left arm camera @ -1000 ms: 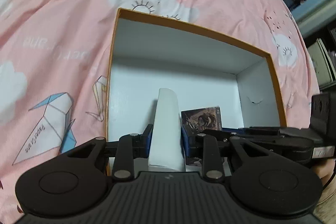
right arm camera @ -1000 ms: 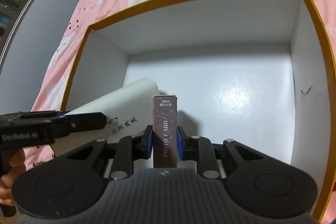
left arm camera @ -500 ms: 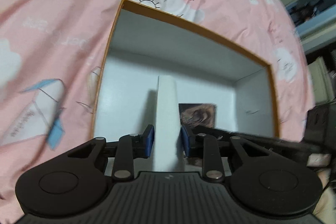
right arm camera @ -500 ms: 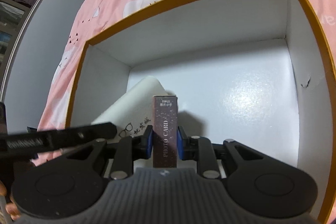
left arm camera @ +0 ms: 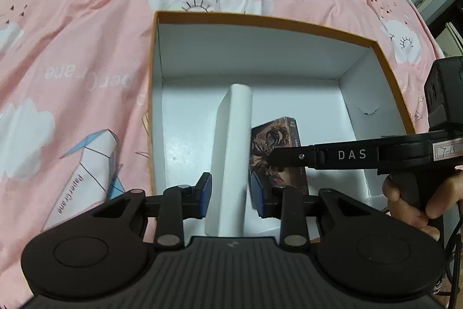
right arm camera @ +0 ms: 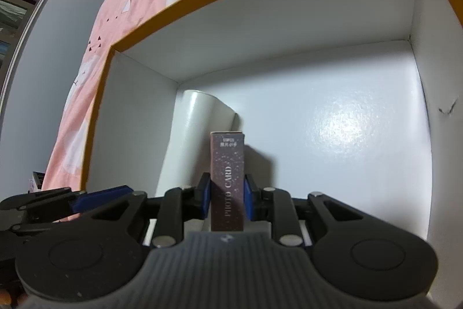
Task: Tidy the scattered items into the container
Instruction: 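Lower the white box and photo card box upright into the orange box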
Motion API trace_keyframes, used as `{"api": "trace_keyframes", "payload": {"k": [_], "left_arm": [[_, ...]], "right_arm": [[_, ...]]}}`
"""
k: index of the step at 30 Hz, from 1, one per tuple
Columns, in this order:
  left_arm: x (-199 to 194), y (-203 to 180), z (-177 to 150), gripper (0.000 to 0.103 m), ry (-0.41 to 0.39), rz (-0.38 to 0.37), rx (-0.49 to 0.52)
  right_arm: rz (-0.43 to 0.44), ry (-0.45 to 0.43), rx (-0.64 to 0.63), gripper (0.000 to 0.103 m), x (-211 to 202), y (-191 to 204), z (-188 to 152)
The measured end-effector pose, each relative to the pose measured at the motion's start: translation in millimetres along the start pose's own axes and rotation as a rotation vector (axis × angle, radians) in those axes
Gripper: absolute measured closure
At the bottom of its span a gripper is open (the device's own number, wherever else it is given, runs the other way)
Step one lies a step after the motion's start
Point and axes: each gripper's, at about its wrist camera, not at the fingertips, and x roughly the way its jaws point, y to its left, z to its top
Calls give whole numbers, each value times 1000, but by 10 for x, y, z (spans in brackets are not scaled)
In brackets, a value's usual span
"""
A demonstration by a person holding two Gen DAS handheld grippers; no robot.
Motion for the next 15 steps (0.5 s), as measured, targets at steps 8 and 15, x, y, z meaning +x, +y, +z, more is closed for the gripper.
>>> {"api": "trace_keyframes", "payload": {"k": [8,15], "left_arm": [[-400,15,-100,68,-179,37,90],[-524,193,-81,69,-216,94,66]], "right_arm": [[19,-18,-28,78,-50,110,14],[74,-10,-47,78,-17,287,59]]}}
